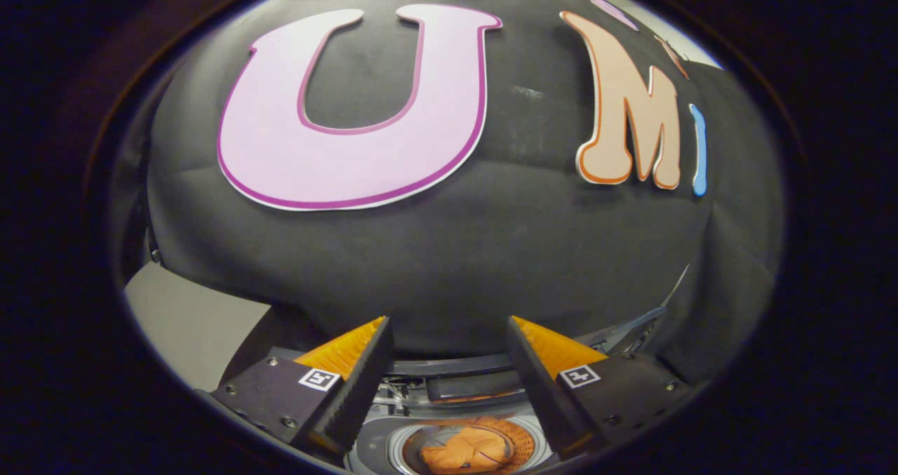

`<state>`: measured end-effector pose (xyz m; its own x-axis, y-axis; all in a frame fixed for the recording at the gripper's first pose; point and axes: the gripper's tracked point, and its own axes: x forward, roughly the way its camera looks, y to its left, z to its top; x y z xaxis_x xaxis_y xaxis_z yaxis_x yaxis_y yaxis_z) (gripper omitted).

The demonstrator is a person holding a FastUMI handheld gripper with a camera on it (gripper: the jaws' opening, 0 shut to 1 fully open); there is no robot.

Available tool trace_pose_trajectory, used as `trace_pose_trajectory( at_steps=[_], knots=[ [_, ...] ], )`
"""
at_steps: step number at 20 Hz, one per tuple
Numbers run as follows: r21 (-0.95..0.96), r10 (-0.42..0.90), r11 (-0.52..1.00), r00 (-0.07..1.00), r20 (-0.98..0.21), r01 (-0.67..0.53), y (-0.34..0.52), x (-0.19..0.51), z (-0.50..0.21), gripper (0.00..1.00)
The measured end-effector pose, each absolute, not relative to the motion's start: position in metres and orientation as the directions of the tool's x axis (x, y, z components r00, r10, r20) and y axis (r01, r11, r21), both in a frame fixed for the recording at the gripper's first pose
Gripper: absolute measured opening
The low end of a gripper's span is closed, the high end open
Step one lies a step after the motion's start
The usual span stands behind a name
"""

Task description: Put the clothes into the washing machine and then close the washing machine lid.

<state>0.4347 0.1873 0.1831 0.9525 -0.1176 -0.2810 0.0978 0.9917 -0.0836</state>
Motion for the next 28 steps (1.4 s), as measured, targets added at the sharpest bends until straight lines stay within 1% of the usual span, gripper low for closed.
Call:
trace_pose_trajectory(
  at_steps=[13, 15, 18, 23, 28],
  knots=[
    [-0.059, -0.064, 0.997, 0.964, -0.259, 0.050, 0.190, 0.368, 0.161, 0.98],
    [-0.048, -0.059, 0.998, 0.966, -0.252, 0.048, 0.192, 0.355, 0.153, 0.97],
    [-0.039, -0.054, 0.998, 0.959, -0.278, 0.045, 0.194, 0.339, 0.128, 0.94],
    [-0.036, -0.037, 0.999, 0.958, -0.286, 0.028, 0.201, 0.326, 0.097, 0.95],
    [-0.030, -0.025, 0.999, 0.958, -0.285, 0.017, 0.201, 0.321, 0.092, 0.95]
  ],
)
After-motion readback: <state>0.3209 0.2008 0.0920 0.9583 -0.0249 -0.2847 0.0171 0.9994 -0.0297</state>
